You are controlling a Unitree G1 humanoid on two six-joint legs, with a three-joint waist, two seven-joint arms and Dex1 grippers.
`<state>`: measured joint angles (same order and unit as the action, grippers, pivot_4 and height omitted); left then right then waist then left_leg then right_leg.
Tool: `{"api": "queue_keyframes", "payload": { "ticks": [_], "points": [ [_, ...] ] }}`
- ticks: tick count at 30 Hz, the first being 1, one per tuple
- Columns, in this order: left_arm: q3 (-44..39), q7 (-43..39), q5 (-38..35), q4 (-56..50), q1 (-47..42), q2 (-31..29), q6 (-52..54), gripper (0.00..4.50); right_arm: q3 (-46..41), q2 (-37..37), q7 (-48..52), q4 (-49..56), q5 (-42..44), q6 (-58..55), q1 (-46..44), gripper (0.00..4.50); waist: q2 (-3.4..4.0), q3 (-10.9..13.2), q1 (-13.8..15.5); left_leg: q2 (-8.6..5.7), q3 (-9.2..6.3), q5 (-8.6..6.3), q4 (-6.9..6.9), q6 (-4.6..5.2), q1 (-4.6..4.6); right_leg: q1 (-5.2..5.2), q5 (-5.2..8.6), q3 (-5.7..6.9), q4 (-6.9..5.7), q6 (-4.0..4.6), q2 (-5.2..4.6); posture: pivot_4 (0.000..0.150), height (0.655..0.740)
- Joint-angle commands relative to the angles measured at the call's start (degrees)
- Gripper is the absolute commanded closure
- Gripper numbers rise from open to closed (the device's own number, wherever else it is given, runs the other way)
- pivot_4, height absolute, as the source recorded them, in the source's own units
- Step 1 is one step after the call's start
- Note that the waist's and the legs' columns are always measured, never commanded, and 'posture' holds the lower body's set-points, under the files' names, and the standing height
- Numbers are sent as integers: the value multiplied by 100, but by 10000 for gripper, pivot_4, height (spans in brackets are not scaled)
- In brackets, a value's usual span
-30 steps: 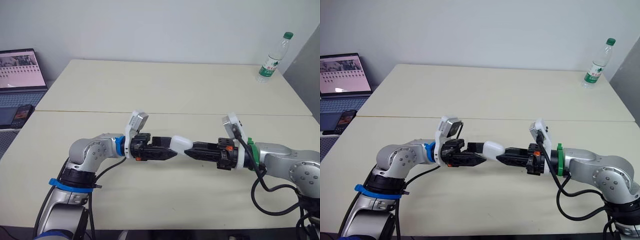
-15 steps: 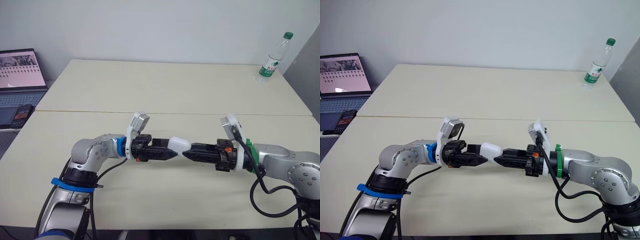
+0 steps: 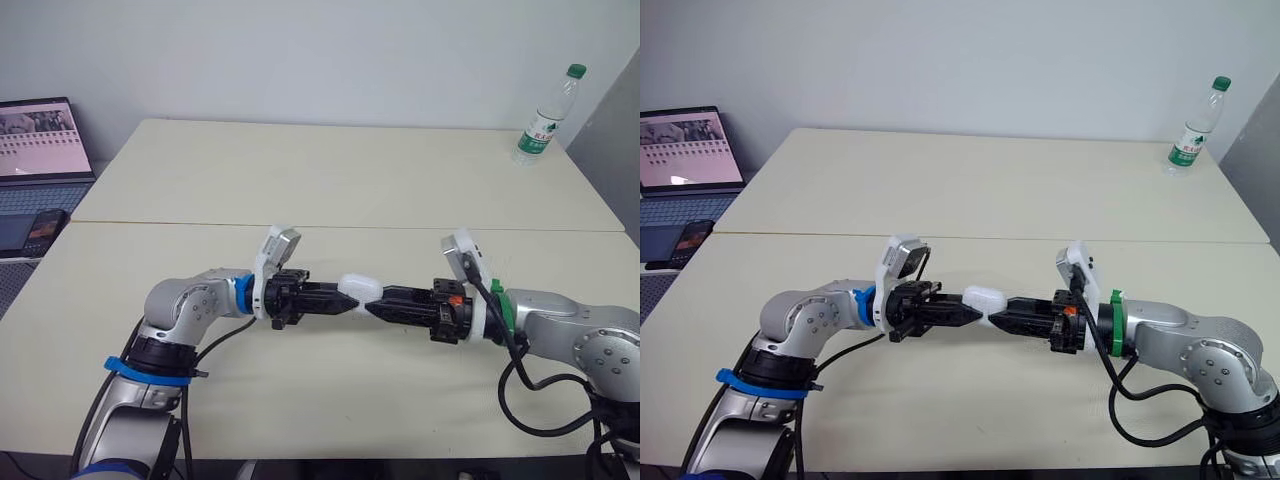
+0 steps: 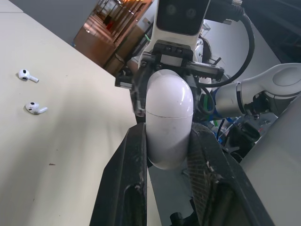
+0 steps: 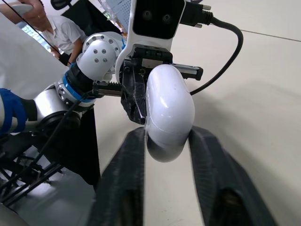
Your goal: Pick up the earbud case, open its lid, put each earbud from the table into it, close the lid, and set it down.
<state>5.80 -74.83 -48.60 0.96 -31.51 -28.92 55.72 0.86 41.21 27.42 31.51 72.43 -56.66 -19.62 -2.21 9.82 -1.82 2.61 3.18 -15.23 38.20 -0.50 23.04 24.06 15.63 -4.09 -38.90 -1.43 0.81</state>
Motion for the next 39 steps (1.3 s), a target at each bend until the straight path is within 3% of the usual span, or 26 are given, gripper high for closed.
{"api": "queue_keyframes", "payload": {
  "ticks": [1, 5, 6, 15, 30, 39],
  "points": [
    [-106, 135, -5, -132, 18, 57, -85, 37050, -201, 82, -17, 262, -174, 98, 1, 16260, 0, 0, 0, 0, 0, 0, 0, 0, 0, 0, 0, 0, 0, 0, 0, 1500, 7362],
    [-169, 373, 109, -71, 56, 110, -234, 37051, -334, 230, 0, 355, -320, 121, -114, 1012, 0, 0, 2, 1, -1, 0, 0, 0, 0, 0, 0, 0, -1, 0, 0, 1500, 7362],
    [-170, 403, 134, -65, 63, 116, -274, 37051, -338, 239, -50, 360, -403, 130, -183, 422, 0, 0, 2, 1, 0, 0, 0, 0, -1, 0, 0, -1, -1, 0, 0, 1500, 7362],
    [-55, 568, 801, -46, 163, 323, -1339, 37051, 205, 299, -392, 240, -1431, -175, -898, 422, 0, 0, 3, 0, 2, 0, 1, -1, 0, 1, -1, -3, -2, 2, -2, 1500, 7362],
    [2, 458, 1008, -128, 281, 373, -1576, 37051, 292, -15, -500, -152, -2372, -372, -1248, 422, 0, 0, 0, 0, 2, 0, 1, 0, 0, 2, -1, -2, -3, 2, -3, 1500, 7362],
    [-9, 429, 1082, -86, 300, 338, -1629, 37051, -405, -258, -705, -179, -1965, -723, -1534, 422, 0, 0, 2, -2, 4, 0, 2, 0, 1, 1, -1, -1, -3, 2, -4, 1500, 7362]
  ]
}}
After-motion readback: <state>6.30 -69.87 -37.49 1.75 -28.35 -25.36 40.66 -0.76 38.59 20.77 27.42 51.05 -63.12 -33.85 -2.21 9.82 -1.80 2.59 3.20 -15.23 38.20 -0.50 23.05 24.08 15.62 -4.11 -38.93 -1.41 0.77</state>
